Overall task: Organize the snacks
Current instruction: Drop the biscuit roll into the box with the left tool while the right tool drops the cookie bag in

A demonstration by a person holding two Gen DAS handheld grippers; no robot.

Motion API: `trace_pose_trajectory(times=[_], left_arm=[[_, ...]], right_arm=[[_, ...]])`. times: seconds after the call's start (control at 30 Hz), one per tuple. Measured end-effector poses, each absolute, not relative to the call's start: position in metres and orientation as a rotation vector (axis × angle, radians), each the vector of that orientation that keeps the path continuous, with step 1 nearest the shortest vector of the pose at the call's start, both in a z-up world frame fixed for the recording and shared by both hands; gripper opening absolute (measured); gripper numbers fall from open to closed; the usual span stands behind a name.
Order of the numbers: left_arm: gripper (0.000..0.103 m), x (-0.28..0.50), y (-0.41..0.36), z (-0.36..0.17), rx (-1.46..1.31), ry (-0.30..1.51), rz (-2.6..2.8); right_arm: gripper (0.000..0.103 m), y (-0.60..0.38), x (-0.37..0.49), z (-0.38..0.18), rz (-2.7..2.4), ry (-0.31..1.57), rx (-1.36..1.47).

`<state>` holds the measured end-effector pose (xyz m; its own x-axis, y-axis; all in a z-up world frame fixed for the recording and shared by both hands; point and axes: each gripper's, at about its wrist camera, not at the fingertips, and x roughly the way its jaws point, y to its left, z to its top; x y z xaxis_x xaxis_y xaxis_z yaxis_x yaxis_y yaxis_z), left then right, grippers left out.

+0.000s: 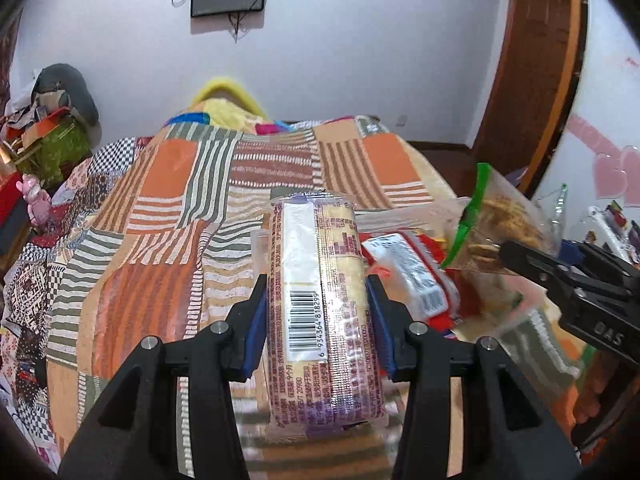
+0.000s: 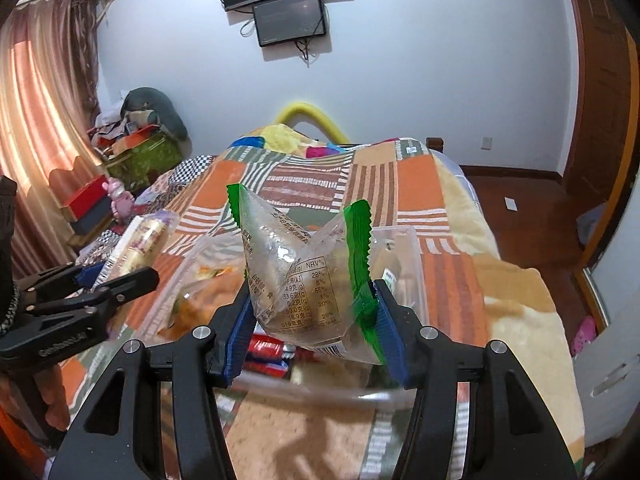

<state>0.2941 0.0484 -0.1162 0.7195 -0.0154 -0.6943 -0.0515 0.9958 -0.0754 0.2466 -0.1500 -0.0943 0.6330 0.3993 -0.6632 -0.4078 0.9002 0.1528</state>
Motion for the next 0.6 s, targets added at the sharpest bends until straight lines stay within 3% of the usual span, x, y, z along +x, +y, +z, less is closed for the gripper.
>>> trace_pose_trajectory(times=[0.43,0.6], left_arm=[[0.045,0.335,0.057,-0.148,-0.155,0.849,0.012],[0.052,0.329,0.060,-0.145,-0.166,0.845,0.014]], right_arm=[[0.053,-0.149,0.269,-0.114,0.451,0.812,-0.013],[0.064,-0.150,0.265,-0.114,0.418,0.809,-0.053]])
